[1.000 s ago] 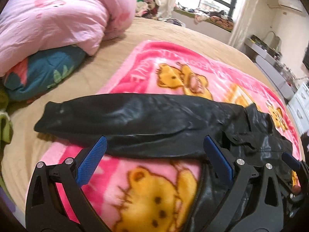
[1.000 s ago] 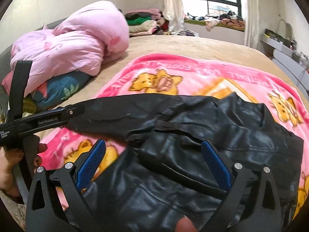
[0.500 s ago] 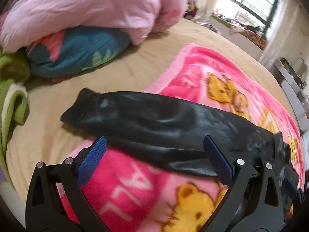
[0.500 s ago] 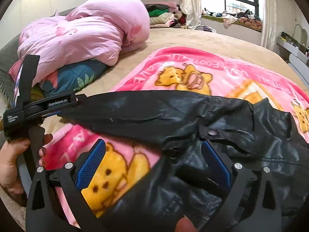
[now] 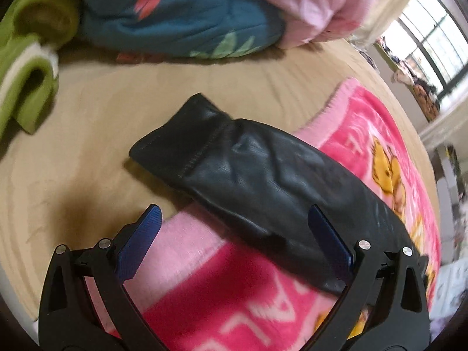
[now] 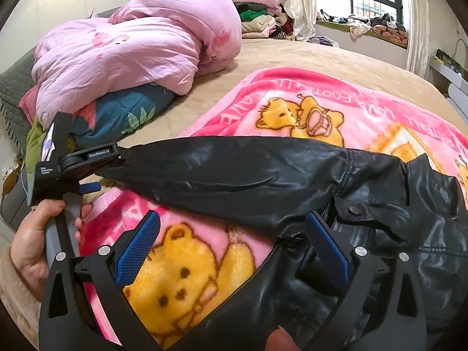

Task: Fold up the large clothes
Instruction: 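Move the left gripper to the other sleeve cuff and grasp it, then lift the sleeve with the left gripper and fold it across the jacket body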

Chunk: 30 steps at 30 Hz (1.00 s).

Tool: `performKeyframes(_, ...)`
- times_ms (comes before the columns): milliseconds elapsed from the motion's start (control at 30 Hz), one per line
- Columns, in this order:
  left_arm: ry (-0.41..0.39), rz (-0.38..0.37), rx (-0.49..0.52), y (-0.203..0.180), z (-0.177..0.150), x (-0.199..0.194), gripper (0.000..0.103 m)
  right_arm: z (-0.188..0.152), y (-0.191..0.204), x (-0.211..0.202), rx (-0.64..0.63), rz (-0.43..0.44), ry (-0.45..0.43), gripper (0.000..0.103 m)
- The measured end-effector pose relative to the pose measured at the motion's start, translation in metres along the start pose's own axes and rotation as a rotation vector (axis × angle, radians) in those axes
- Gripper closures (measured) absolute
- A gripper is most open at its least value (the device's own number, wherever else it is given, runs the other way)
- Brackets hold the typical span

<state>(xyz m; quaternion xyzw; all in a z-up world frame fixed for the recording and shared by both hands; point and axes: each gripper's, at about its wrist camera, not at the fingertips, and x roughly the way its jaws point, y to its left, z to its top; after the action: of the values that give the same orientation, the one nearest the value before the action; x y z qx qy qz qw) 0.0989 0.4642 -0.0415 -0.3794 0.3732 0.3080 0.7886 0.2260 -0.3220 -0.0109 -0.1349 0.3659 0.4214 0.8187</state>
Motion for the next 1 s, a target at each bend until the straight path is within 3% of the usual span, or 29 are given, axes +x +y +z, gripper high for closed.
performKeyframes(100,0.010,-0.065,-0.075,0.016,0.008,0.015,0.010,-0.005,-0.005,-0.001,0.012,-0.005,0.005,0.005)
performKeyframes(133,0.016,-0.089,-0.110,0.023,0.010,0.021,0.017,-0.007,-0.006,-0.002,0.016,-0.006,0.005,0.005)
performKeyframes(167,0.015,-0.111,-0.135,0.028,0.013,0.024,0.037,-0.010,-0.010,-0.004,0.021,-0.009,0.003,0.005)
performKeyframes(233,-0.004,-0.126,-0.154,0.033,0.017,0.025,0.063,-0.014,-0.017,-0.009,0.029,-0.023,0.000,0.005)
performKeyframes(267,-0.008,-0.138,-0.159,0.034,0.019,0.025,0.067,-0.016,-0.022,-0.012,0.037,-0.033,-0.001,0.005)
performKeyframes(333,-0.039,-0.184,-0.175,0.036,0.022,0.016,0.090,-0.020,-0.031,-0.017,0.054,-0.042,-0.005,0.005)
performKeyframes(367,-0.056,-0.209,-0.173,0.035,0.024,0.010,0.095,-0.022,-0.036,-0.020,0.065,-0.050,-0.009,0.005)
performKeyframes(667,-0.281,-0.342,-0.022,-0.022,0.026,-0.088,0.100,-0.040,-0.080,-0.055,0.166,-0.101,-0.059,0.005)
performKeyframes(833,-0.393,-0.445,0.090,-0.070,0.008,-0.147,0.101,-0.059,-0.105,-0.077,0.222,-0.128,-0.070,0.005)
performKeyframes(1000,-0.427,-0.593,0.182,-0.114,-0.020,-0.191,0.101,-0.076,-0.131,-0.098,0.285,-0.165,-0.086,0.005)
